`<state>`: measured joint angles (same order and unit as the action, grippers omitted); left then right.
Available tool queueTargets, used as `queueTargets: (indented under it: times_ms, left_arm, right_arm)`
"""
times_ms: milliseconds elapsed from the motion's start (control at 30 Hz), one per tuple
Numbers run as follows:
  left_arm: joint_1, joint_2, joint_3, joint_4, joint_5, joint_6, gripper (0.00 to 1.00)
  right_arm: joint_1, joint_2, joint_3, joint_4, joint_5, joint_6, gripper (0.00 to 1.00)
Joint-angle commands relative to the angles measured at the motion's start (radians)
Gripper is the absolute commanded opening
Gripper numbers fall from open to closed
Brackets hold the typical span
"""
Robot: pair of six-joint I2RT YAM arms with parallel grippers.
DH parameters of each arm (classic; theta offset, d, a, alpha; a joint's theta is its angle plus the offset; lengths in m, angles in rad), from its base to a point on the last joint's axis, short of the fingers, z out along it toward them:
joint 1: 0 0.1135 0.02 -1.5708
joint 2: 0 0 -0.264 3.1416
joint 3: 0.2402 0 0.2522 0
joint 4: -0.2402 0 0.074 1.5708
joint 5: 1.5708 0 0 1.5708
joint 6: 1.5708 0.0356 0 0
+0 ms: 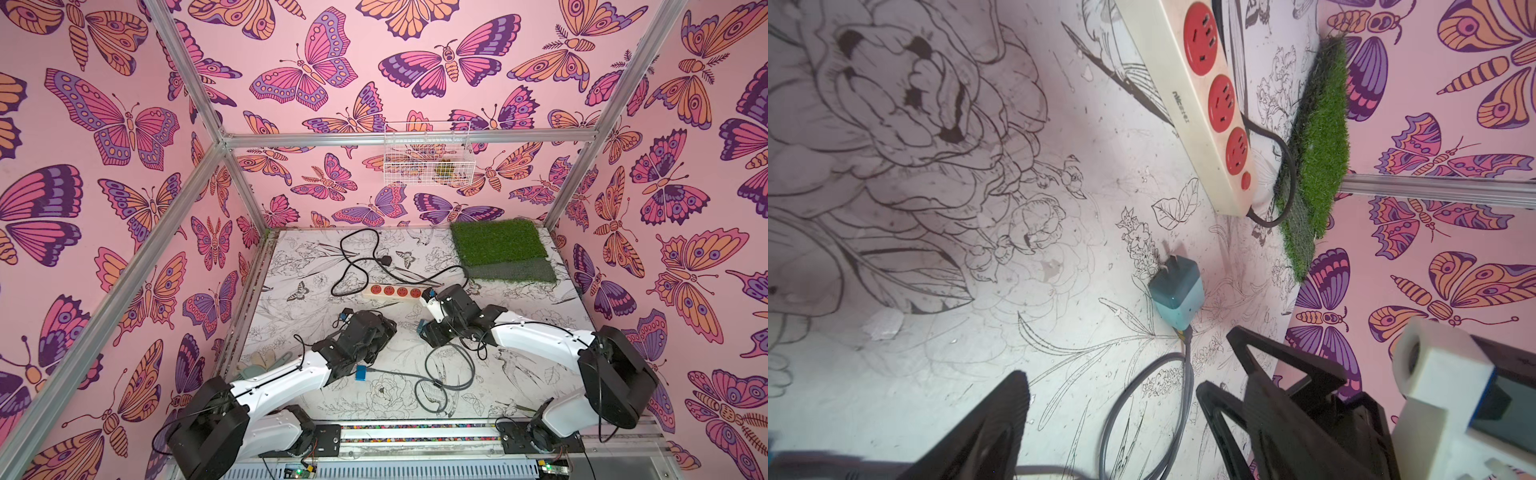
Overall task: Charge mp3
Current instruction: Pick up the plug from the center of the board.
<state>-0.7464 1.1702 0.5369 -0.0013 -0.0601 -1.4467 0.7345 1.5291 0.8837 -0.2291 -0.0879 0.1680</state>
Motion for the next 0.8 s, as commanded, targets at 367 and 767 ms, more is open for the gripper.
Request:
queueTargets:
  times_ms: [367,767]
  left_arm:
    - [0.012,-0.063,-0.041,-0.067,-0.044,0.028,0.84]
    - [0.016,-0.06,-0.045,-0.067,-0.038,0.026,0.83]
  right_arm:
    - [-0.001,0.209,0.101,0.01,0.088,-0.077,0.73]
    - [-0.001,0.24,0.09,0.046,0.077,-0.091,0.65]
